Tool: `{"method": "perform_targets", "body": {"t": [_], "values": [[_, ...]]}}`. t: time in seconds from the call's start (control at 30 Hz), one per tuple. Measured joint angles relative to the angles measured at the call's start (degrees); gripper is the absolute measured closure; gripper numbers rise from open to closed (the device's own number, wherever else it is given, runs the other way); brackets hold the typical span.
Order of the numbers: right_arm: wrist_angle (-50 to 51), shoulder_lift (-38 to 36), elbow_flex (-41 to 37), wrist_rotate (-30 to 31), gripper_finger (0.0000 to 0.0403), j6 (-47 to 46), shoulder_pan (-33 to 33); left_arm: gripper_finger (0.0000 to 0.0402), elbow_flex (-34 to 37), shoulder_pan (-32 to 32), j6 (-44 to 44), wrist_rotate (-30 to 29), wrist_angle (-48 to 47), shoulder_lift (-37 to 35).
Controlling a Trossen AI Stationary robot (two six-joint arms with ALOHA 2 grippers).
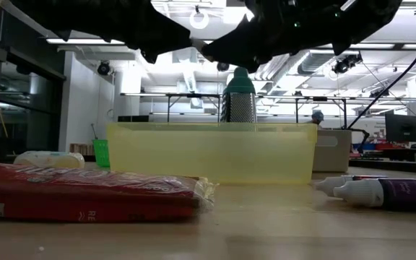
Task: Pick & Place Food Item
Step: Put the black food coloring bottle into the green bin
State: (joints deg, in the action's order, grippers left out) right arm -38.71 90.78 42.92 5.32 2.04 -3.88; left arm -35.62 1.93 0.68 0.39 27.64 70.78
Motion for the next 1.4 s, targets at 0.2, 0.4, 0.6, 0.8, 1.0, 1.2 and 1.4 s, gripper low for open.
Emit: {"method": "perform_targets", "body": {"t": [0.2, 0.4, 0.6, 0.8, 1.0, 1.2, 1.4], "values": [[-1.9, 0.0, 0.0, -1.0, 0.0338, 0.9, 0.3, 0.0268, 0.0, 0.0, 0.0, 0.1, 0.0, 0.0], [-2.8, 0.0, 0.0, -1.0, 0.0338, 1.2, 0.3, 0.0268, 0.0, 0.0, 0.0, 0.1, 2.5, 1.1], [-2.7, 0.0, 0.0, -0.8, 0.0338, 1.2, 0.3, 0.0268, 0.0, 0.0, 1.3, 0.0, 7.9, 5.3], [-2.7, 0.0, 0.0, -0.9, 0.0338, 1.3, 0.3, 0.0267, 0.0, -0.1, 2.2, -0.1, 10.8, 6.9], [-3.1, 0.0, 0.0, -0.8, 0.0338, 1.3, 0.3, 0.0267, 0.0, -0.1, 2.4, -0.1, 12.3, 6.9], [-3.1, 0.0, 0.0, -0.6, 0.0338, 1.3, 0.3, 0.0267, 0.1, 0.0, 2.6, -0.1, 13.3, 7.0], [-3.0, 0.0, 0.0, 0.7, 0.0338, 1.3, 0.3, 0.0267, 0.1, 0.1, 3.4, -0.2, 13.6, 7.0]]}}
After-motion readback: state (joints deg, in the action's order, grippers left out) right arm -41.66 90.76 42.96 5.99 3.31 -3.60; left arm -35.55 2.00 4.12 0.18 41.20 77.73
